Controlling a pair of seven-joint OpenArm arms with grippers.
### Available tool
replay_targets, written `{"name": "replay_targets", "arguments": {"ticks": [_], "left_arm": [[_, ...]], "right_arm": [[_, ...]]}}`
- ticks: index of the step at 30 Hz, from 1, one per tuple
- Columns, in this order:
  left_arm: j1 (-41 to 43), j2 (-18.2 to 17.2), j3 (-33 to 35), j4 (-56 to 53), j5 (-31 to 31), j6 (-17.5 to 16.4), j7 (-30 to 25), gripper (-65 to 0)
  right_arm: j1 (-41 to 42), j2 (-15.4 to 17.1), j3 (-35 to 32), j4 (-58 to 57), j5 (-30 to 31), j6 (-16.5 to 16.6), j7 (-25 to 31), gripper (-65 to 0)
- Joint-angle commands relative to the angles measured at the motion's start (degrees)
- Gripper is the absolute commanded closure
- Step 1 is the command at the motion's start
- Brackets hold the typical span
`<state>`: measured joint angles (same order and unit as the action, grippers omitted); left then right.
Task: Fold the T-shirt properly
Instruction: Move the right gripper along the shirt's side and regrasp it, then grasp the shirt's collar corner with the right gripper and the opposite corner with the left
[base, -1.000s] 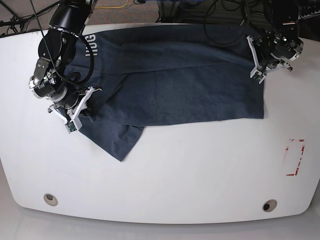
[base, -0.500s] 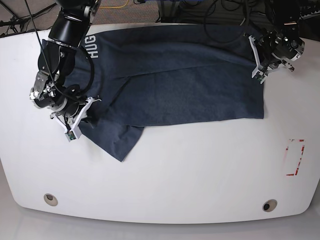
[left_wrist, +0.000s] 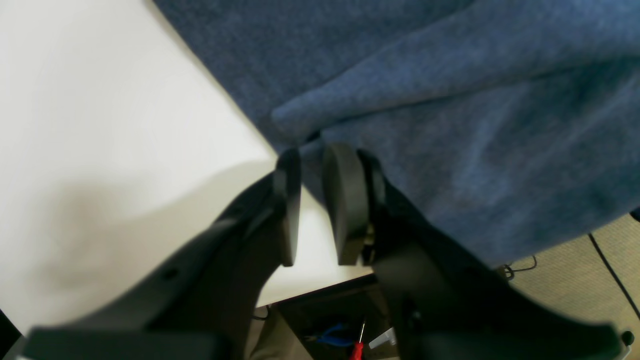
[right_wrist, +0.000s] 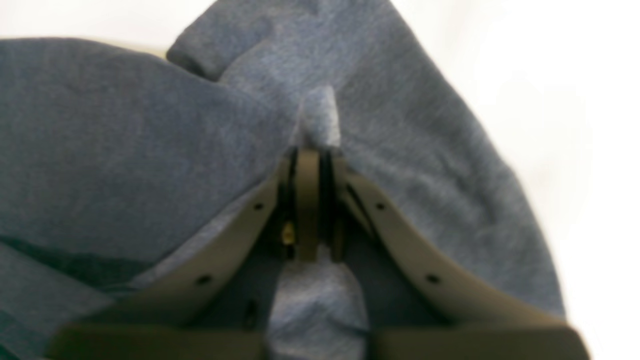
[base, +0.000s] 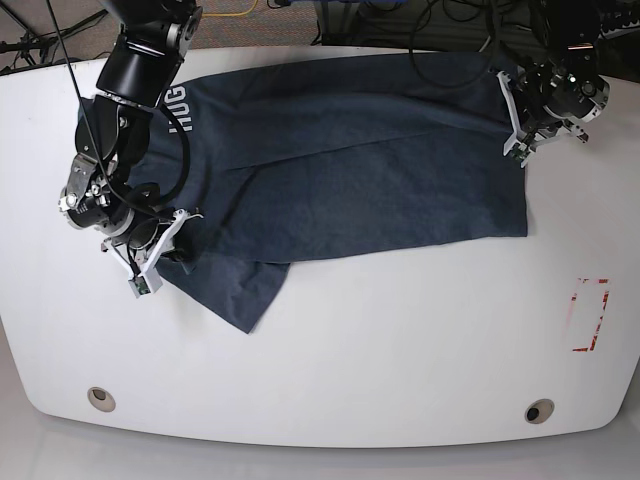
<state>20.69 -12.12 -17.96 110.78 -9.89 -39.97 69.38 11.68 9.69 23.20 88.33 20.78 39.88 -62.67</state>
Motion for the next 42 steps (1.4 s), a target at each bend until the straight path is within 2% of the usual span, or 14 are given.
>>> {"name": "replay_targets", "arguments": {"ticks": [1, 5, 6, 9, 11, 13, 19, 24, 28, 34, 36, 39, 42], "left_arm": [[-0.1, -0.7, -0.3, 0.8, -0.1, 0.0, -0.3, -10.1], [-0.1, -1.6, -0.3, 0.8, -0.1, 0.0, -0.3, -10.1], [-0.1, -1.9, -0.2, 0.8, -0.1, 0.0, -0.3, -10.1], [-0.2, -2.0, -0.2, 0.8, -0.1, 0.0, -0.3, -10.1], [-0.2, -2.1, -0.2, 0.8, -0.1, 0.0, -0.3, -10.1], [-0.3, -2.1, -0.2, 0.8, -0.1, 0.0, -0.3, -10.1], [-0.7, -2.7, -0.3, 0.9, -0.1, 0.0, -0.3, -10.1], [-2.1, -3.2, -0.3, 1.3, -0.4, 0.0, -0.3, -10.1], [-2.6, -3.0, -0.2, 3.6, -0.4, 0.0, -0.1, -10.1], [-3.1, -2.8, 0.0, 3.7, -0.6, 0.0, 0.0, -10.1], [-3.1, -1.4, 0.1, 3.8, -1.5, 0.0, 0.0, -10.1], [-2.6, -0.5, 0.1, 3.6, -2.6, 0.0, 0.0, -10.1], [-2.6, -0.3, 0.1, 3.4, -2.8, 0.0, 0.0, -10.1]], "right_arm": [[2.4, 0.7, 0.1, -2.0, 0.5, 0.1, 1.3, -13.0], [2.4, 0.9, 0.1, -3.5, 0.5, 0.1, 1.4, -31.2], [2.5, 0.9, 0.1, -3.5, 0.5, 0.1, 1.4, -40.0], [2.4, 1.0, 0.4, -3.1, 0.5, 0.1, 1.4, -53.7], [2.3, 2.3, 0.5, -2.0, 0.5, 0.1, 1.4, -58.8], [2.2, 3.3, 0.6, -1.0, 0.5, 0.1, 1.4, -59.9], [1.9, 6.4, 0.7, -0.2, 0.5, 0.1, 1.4, -56.0], [1.6, 9.4, 0.7, -0.2, 0.5, 0.1, 1.2, -47.1], [-2.4, 11.2, 0.7, 2.7, 0.5, 0.1, 1.1, -36.1], [-9.4, 10.8, 3.0, 9.3, 0.5, 0.1, 1.1, -20.6], [-11.7, 10.7, 4.0, 10.5, 0.5, 0.1, 1.1, -15.5], [-15.4, 9.8, 5.8, 11.0, 0.5, 0.1, 1.4, -10.9], [-17.5, 9.0, 8.2, 10.8, 0.5, 0.1, 1.5, -10.1]]}}
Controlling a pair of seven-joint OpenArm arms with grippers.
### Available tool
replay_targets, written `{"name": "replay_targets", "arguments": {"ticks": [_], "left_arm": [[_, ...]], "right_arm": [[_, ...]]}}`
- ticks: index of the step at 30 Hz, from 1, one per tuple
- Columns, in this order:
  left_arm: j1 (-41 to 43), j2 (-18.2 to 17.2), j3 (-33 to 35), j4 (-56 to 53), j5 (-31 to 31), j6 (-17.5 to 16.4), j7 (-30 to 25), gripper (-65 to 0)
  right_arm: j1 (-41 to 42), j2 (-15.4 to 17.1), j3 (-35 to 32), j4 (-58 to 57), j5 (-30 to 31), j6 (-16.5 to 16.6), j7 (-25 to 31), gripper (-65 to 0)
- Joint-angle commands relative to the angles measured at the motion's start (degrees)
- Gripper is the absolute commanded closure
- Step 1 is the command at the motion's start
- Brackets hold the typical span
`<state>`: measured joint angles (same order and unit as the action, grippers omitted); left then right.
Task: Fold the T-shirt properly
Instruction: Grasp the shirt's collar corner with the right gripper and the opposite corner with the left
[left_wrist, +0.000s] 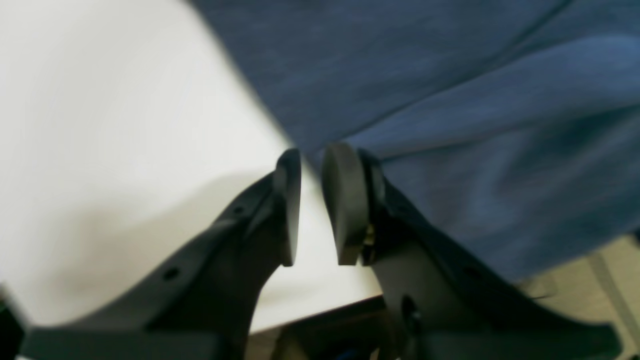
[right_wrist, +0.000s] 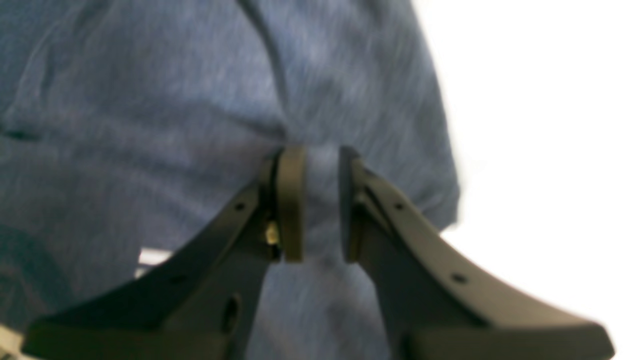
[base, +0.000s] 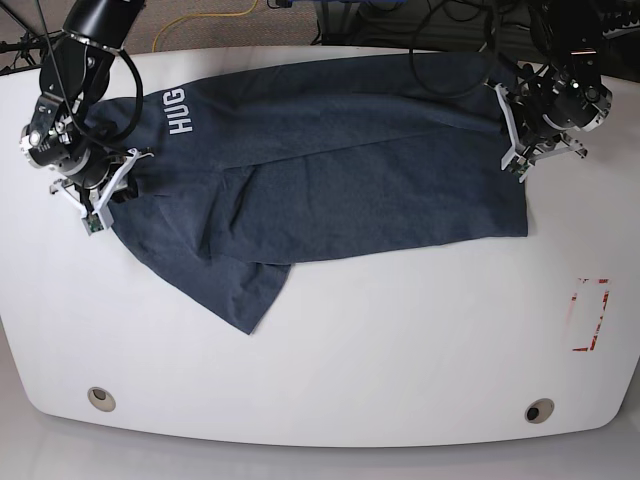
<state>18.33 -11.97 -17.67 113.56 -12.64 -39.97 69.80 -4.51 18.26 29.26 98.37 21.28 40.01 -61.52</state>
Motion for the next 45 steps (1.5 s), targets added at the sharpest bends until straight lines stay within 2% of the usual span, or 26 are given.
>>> {"name": "replay_targets", "arguments": {"ticks": [1, 10, 14, 18, 21, 28, 34, 45], "left_arm": [[-0.3, -0.4, -0.2, 0.1, -0.1, 0.0, -0.4, -10.1], [2.2, -0.7, 0.3, -2.5, -0.1, 0.0, -0.7, -10.1], [2.8, -0.8, 0.3, -3.9, 0.0, 0.0, -0.7, -10.1], [2.8, -2.7, 0.3, -7.7, -0.1, 0.0, -0.7, -10.1], [2.6, -3.2, 0.3, -11.5, -0.1, 0.0, -1.3, -10.1], [2.8, -7.2, 0.4, -18.0, -0.1, 0.0, -8.0, -10.1], [2.7, -10.5, 0.2, -19.7, -0.4, 0.0, -8.2, -10.1], [2.1, -13.8, 0.2, -19.5, -0.4, 0.0, -8.2, -10.1]], "right_arm": [[-2.0, 0.3, 3.1, 0.8, 0.0, 0.0, 0.6, -10.3], [-9.2, 0.7, 4.3, 1.0, -0.1, 0.0, 1.3, -9.8], [-11.4, 0.5, 5.2, 0.9, -0.1, 0.0, 4.0, -10.0], [-13.4, 0.2, 5.0, 0.8, -2.2, 0.0, 5.9, -10.1], [-13.6, -2.2, 5.0, 0.5, -5.5, 0.0, 7.4, -10.1], [-14.2, -6.1, 5.0, 0.5, -12.3, 0.0, 8.3, -9.8], [-16.5, -7.8, 4.9, 1.9, -12.0, 0.0, 8.1, -9.8], [-21.6, -14.3, 4.9, 13.3, -12.3, 0.0, 3.1, -10.0]]}}
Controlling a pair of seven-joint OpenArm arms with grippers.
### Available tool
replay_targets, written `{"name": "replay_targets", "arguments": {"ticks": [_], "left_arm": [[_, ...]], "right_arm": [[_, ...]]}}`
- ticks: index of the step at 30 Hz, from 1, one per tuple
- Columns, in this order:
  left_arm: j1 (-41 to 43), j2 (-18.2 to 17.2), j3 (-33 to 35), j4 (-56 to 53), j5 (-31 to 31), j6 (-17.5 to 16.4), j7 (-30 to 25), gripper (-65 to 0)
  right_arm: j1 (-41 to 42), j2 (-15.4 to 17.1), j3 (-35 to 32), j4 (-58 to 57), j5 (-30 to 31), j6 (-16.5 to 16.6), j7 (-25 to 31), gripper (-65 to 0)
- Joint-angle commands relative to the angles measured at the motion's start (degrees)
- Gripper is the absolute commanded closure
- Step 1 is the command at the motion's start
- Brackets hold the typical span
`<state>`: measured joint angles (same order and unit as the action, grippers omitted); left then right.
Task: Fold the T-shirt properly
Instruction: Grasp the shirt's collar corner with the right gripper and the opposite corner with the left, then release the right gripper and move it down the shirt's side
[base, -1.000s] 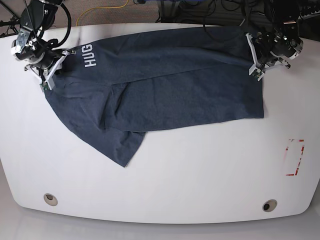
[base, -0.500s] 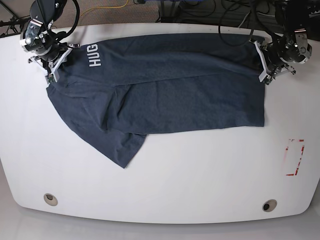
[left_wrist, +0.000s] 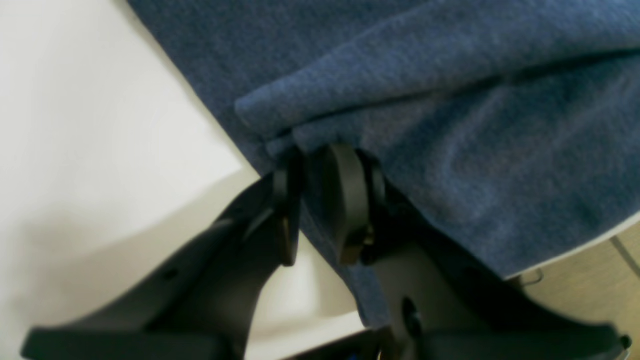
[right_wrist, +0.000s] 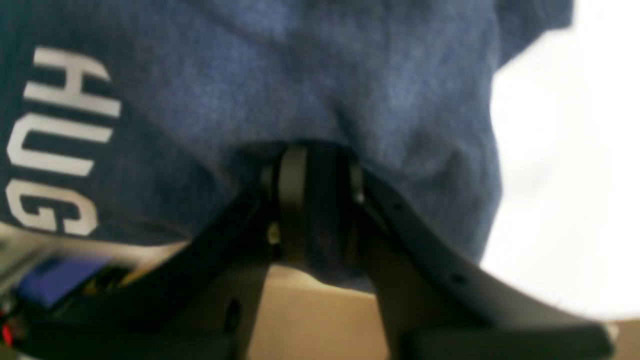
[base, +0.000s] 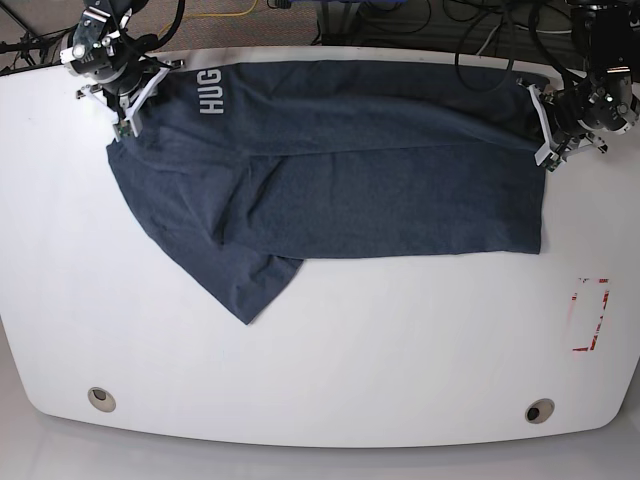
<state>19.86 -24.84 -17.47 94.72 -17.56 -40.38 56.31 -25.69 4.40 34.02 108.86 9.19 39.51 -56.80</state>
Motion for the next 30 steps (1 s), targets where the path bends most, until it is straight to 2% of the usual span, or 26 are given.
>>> {"name": "replay_targets", "arguments": {"ticks": [1, 7, 13, 16, 19, 22, 24, 30], "left_arm": [[0.3, -1.0, 0.0, -0.7, 4.5, 0.4, 5.4, -10.1], [-0.3, -1.9, 0.1, -0.7, 4.4, 0.4, 5.4, -10.1], [-2.1, -2.1, 0.0, 1.4, 4.4, 0.4, 5.4, -10.1], [-2.1, -2.0, 0.0, 3.3, 4.4, 0.4, 5.4, -10.1], [-2.2, -1.9, 0.0, 6.0, 4.4, 0.4, 7.1, -10.1], [-3.5, -1.8, 0.1, 7.8, 4.4, 0.4, 9.5, -10.1], [-5.2, -1.7, 0.2, 8.6, 4.4, 0.4, 11.1, -10.1], [-5.9, -0.3, 0.0, 9.9, 4.4, 0.4, 12.4, -10.1]], "right_arm": [[-0.8, -1.0, 0.1, 4.0, -0.2, 0.5, -2.4, -10.0], [-1.7, -1.8, 0.1, 7.1, 0.1, 0.5, -3.1, -10.1], [1.6, -1.4, 0.3, 7.1, 0.1, 0.5, -3.1, -11.9], [4.0, 0.2, 0.3, 7.1, 0.1, 0.5, -3.1, -20.0], [6.9, 0.6, 0.3, 7.1, -0.1, 0.5, -3.1, -32.0], [9.7, 0.6, 0.2, 6.3, -0.3, 0.5, -3.1, -40.1], [12.5, 0.7, 0.1, 4.2, -0.3, 0.5, -3.1, -42.8], [19.4, 0.8, 0.1, -3.2, -0.3, 0.5, -3.1, -43.3]]}}
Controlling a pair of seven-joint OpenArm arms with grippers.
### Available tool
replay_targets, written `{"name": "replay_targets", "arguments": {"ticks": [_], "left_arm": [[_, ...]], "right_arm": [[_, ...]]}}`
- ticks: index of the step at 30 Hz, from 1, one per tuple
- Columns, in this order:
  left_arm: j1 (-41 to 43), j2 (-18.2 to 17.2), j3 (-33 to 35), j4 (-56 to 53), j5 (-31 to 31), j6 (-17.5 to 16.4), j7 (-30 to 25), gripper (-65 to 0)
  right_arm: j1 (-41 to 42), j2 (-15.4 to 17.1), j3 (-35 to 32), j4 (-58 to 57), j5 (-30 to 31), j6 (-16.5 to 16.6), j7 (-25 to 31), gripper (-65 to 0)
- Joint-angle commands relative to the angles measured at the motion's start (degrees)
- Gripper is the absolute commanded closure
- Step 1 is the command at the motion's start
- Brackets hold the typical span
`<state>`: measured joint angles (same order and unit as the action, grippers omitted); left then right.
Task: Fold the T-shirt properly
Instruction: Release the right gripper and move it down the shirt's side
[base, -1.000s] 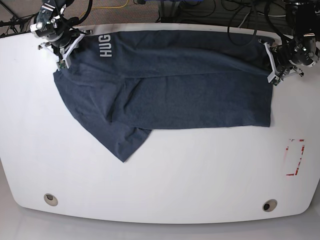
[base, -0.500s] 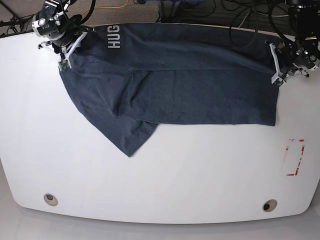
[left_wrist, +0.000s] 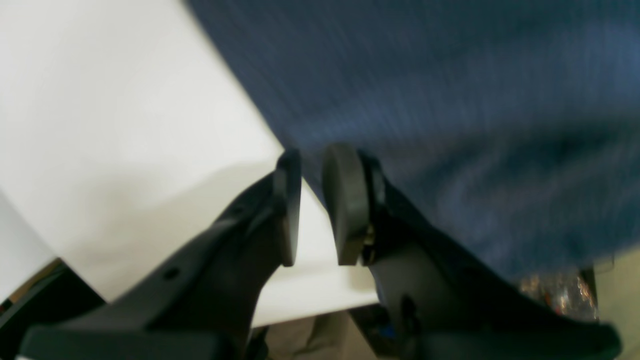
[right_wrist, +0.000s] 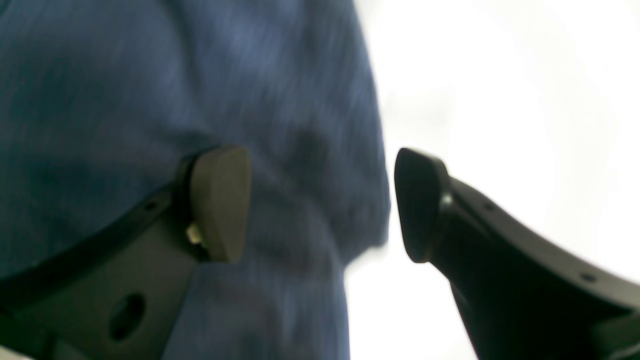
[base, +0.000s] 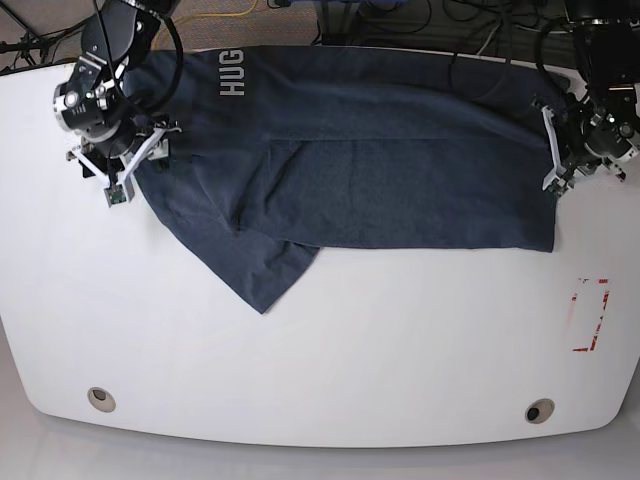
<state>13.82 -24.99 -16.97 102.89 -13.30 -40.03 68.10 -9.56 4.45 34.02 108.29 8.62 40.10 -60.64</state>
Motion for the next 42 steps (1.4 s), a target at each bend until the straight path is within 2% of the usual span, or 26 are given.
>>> {"name": "replay_targets", "arguments": {"ticks": [1, 9, 15, 28, 35, 42], "left_arm": [[0.1, 0.0, -0.5, 2.1, 0.2, 0.0, 0.6, -10.1], [-2.8, 1.2, -0.5, 2.7, 0.2, 0.0, 0.9, -10.1], [-3.1, 1.3, -0.4, 2.7, 0.2, 0.0, 0.9, -10.1], [-3.1, 1.3, -0.4, 2.6, 0.2, 0.0, 0.9, -10.3], [-4.6, 1.3, -0.4, 2.5, 0.2, 0.0, 0.9, -10.3], [-6.2, 1.3, -0.6, 2.3, 0.6, 0.0, 0.9, -10.3]], "right_arm": [[4.8, 0.9, 0.1, -4.6, 0.3, -0.1, 0.9, -43.3], [14.0, 1.0, 0.1, -15.0, 0.2, -0.1, 1.2, -43.1], [18.4, 1.0, 0.0, -21.0, 0.2, -0.1, 4.6, -43.1], [22.2, 1.9, 0.0, -34.0, 0.1, -0.1, 11.5, -43.1], [23.2, 1.8, -0.1, -37.6, 0.1, -0.1, 13.3, -43.1], [23.7, 1.8, -5.8, -37.9, 0.1, -0.1, 15.5, -43.0]]}}
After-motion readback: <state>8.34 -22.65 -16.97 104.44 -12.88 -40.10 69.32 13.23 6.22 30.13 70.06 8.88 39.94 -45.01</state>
